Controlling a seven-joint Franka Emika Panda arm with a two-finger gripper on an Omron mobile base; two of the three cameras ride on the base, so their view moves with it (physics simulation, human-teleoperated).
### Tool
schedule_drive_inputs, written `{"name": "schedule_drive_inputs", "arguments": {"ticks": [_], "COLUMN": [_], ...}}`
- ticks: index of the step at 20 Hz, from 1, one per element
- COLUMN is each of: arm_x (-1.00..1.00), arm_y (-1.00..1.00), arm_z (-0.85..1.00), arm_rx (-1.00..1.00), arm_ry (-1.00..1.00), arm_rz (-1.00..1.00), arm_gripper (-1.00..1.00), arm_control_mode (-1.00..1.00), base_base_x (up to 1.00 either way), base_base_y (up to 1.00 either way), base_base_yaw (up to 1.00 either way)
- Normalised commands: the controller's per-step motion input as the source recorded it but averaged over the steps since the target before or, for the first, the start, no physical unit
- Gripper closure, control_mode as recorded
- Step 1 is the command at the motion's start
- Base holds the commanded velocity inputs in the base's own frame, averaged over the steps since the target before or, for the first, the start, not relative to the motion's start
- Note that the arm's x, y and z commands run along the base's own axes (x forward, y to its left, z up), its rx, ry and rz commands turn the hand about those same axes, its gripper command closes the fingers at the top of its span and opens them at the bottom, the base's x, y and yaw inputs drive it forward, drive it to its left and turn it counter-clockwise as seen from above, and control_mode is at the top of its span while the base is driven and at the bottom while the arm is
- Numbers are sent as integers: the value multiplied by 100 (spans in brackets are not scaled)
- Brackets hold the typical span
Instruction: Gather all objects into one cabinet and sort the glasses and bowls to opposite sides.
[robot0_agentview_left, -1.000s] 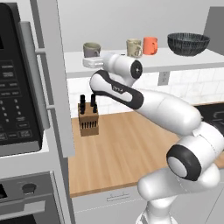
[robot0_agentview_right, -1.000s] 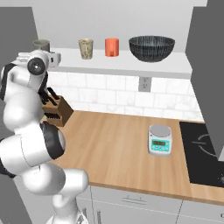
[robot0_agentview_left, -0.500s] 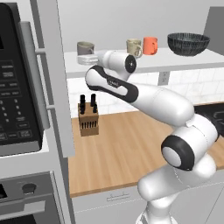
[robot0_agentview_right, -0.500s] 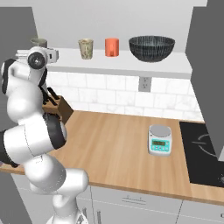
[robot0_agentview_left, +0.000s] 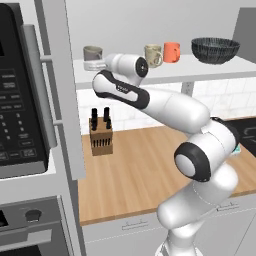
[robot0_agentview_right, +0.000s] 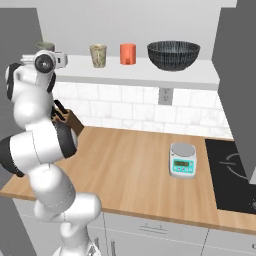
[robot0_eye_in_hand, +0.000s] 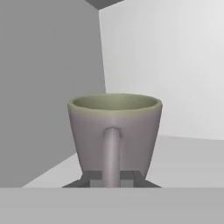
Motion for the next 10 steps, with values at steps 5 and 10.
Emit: {"name": "schedule_drive_inputs", "arguments": {"ticks": [5, 10], "arm_x": [31, 10], "arm_y": [17, 7], "arm_z": [0, 0], "arm_rx": [-3, -1], "arm_ry": [1, 0], "arm_rz": [0, -1], "arm_gripper": [100, 100], "arm_control_mode": [-100, -100], "base_base_x": [0, 0], "base_base_y": [0, 0], "base_base_yaw": [0, 0]}}
